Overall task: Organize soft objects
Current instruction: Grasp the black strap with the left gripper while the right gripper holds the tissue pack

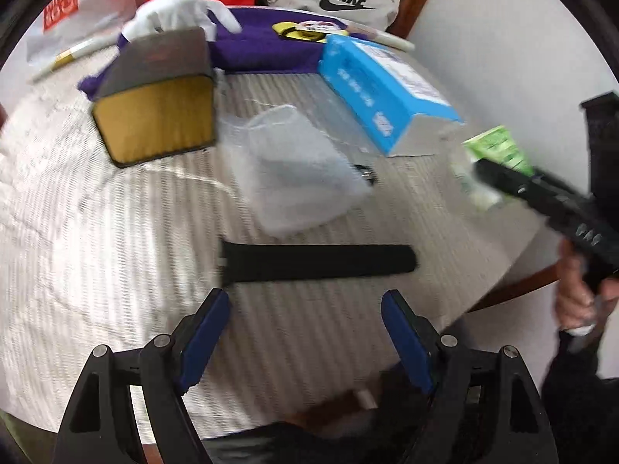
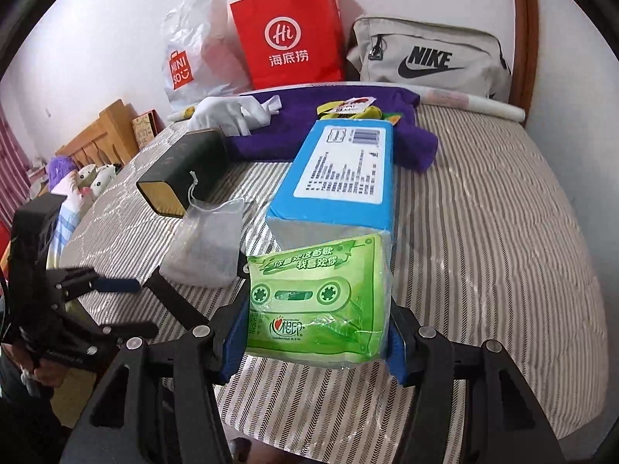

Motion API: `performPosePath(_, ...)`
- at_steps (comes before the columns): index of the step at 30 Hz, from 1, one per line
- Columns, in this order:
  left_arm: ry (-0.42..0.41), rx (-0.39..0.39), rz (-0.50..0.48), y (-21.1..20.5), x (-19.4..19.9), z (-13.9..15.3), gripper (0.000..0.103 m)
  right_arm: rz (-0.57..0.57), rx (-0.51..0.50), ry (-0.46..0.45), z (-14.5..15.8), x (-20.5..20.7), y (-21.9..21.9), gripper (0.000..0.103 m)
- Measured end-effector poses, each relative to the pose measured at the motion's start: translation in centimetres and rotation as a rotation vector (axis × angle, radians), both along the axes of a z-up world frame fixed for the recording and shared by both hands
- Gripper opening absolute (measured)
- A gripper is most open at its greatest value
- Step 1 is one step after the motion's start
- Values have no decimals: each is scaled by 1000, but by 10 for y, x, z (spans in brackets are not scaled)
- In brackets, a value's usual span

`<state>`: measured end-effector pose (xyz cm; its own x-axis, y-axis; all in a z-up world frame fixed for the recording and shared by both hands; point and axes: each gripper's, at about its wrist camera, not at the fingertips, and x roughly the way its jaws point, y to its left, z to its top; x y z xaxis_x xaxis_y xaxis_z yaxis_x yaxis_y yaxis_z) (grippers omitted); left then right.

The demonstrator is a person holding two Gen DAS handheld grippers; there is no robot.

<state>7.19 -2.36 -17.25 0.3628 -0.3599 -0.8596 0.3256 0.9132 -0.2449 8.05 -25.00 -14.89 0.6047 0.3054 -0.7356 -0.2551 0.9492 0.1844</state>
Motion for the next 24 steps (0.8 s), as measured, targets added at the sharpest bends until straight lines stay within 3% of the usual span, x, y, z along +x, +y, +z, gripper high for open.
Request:
performPosePath(7, -51, 36, 83, -24, 16, -2, 86, -10, 34, -1, -1, -3, -12, 58)
performPosePath(13, -114, 231, 91, -61, 25, -10, 98, -30, 48, -8, 1, -5, -26, 58)
performPosePath(20, -123, 255, 120, -56, 24, -12, 99, -35, 65, 5, -4, -7, -31, 58)
performPosePath(24, -102, 260, 142, -31, 16, -10, 99, -30, 68, 10, -6, -10, -30, 58)
